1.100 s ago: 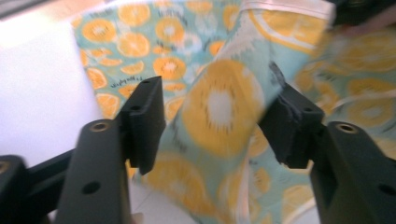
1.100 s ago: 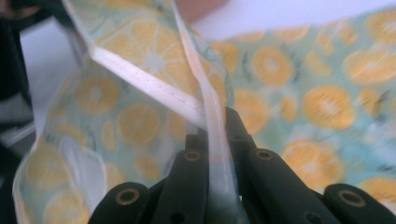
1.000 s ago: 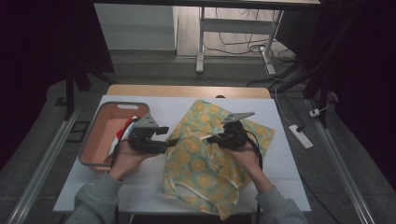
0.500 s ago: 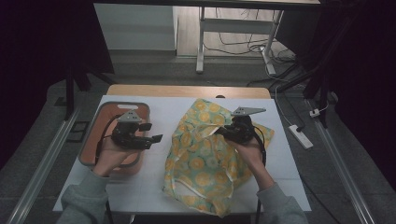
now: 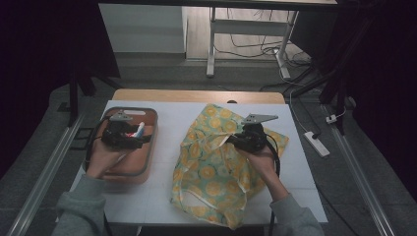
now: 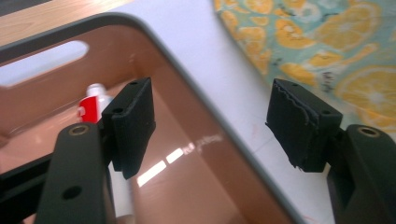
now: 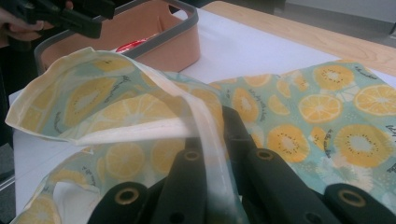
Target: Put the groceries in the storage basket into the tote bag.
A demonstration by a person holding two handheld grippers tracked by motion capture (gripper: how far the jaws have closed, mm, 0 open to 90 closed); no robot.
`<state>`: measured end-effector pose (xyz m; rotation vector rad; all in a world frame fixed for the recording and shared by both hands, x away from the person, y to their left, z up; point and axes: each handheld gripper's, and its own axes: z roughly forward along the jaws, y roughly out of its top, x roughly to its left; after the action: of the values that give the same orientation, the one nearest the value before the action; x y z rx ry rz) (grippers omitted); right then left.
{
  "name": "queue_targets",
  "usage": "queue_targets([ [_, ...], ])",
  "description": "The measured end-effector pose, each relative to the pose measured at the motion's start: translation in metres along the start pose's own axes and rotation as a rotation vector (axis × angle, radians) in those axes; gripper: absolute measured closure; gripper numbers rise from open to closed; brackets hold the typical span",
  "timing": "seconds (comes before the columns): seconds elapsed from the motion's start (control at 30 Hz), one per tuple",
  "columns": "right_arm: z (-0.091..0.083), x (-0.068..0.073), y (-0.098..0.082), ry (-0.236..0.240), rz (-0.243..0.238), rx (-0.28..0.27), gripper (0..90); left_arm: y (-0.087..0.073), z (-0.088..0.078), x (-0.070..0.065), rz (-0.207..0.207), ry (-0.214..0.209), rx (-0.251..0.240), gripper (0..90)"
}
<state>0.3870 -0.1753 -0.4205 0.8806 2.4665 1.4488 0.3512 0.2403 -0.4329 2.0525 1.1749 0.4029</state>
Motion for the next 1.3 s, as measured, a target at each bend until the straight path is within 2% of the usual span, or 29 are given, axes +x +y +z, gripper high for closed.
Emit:
queue_targets([
  [0.07,0.000,0.000,0.000,-0.002,-0.001,0.003,88.7,-0.001,0.000,0.006,-0.006,0.029,0.009,31.7],
  [0.17,0.001,0.000,-0.001,0.000,0.001,0.006,88.7,-0.004,0.002,0.017,-0.029,0.051,0.024,31.0],
  [0.3,0.003,0.001,-0.001,0.003,-0.004,0.013,88.6,-0.008,0.008,0.031,-0.052,0.092,0.062,30.2],
  [0.47,0.004,0.002,-0.002,0.004,-0.007,0.019,88.6,-0.010,0.019,0.041,-0.057,0.123,0.104,29.2],
  [0.63,0.004,0.002,-0.002,0.004,-0.005,0.022,88.6,-0.012,0.039,0.048,-0.066,0.147,0.189,27.9],
  [0.8,0.005,0.002,-0.003,0.005,-0.003,0.025,88.6,-0.013,0.057,0.055,-0.082,0.145,0.255,26.4],
  [1.1,0.006,0.002,-0.006,0.002,-0.003,0.034,88.6,-0.020,0.078,0.064,-0.129,0.129,0.372,26.5],
  [1.23,0.005,0.000,-0.008,-0.003,0.000,0.035,88.6,-0.022,0.083,0.066,-0.148,0.133,0.408,33.9],
  [1.3,0.005,0.000,-0.008,-0.006,0.002,0.034,88.6,-0.023,0.084,0.067,-0.155,0.143,0.422,43.4],
])
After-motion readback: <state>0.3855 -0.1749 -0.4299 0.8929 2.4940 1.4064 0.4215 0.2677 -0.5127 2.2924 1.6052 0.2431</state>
